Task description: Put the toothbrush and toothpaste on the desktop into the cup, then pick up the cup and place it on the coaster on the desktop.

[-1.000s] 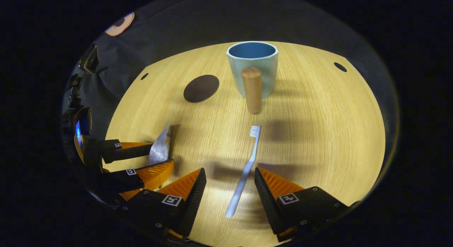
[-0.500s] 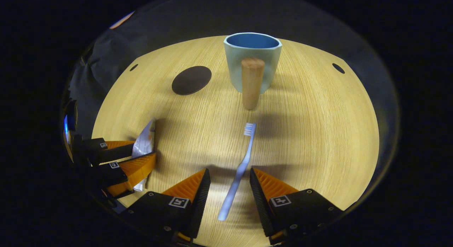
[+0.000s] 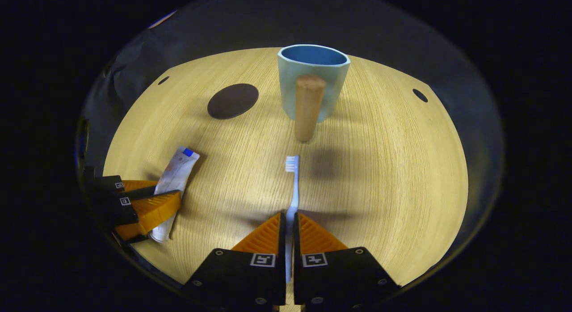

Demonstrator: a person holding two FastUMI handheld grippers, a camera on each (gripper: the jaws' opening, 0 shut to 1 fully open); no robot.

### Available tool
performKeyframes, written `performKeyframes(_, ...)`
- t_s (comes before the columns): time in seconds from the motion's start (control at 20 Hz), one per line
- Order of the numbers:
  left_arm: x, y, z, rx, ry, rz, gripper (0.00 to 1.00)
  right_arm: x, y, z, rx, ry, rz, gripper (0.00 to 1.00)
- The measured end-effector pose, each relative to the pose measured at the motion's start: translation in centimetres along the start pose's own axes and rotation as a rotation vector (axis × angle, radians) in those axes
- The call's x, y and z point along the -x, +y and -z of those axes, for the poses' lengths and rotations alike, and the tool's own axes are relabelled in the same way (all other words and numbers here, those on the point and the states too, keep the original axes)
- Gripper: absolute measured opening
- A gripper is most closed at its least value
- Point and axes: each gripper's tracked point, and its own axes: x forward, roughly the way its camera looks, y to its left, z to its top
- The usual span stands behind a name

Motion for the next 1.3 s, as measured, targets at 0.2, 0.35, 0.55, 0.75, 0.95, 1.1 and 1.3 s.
performKeyframes(0.2, 0.4, 0.2, 0.0, 0.027, -0.031, 0.005, 0.22, -0.1, -0.4, -0.3, -0.013, -0.02, -0.009, 0.07)
performKeyframes(0.35, 0.8, 0.1, -0.1, 0.037, -0.05, 0.015, 0.21, 0.0, -0.1, -1.1, 0.003, -0.057, -0.024, 0.06)
performKeyframes(0.55, 2.2, 0.3, -1.2, 0.029, -0.121, 0.006, 0.22, 0.2, 0.1, -1.8, 0.032, -0.126, -0.066, 0.05)
performKeyframes(0.75, 3.9, 0.0, -1.9, 0.022, -0.186, 0.003, 0.21, 0.4, 0.3, -2.8, 0.001, -0.199, -0.082, 0.05)
performKeyframes(0.95, 6.1, 0.7, -3.9, -0.012, -0.328, -0.022, 0.2, 1.3, 0.2, -4.2, -0.022, -0.283, -0.108, 0.05)
performKeyframes(1.1, 5.3, 1.6, -2.9, 0.008, -0.302, -0.028, 0.19, 1.8, 0.0, -4.6, -0.015, -0.305, -0.116, 0.05)
performKeyframes(1.3, 4.0, 4.9, -3.1, 0.038, -0.293, -0.095, 0.24, 2.2, 0.0, -4.9, -0.002, -0.334, -0.118, 0.05)
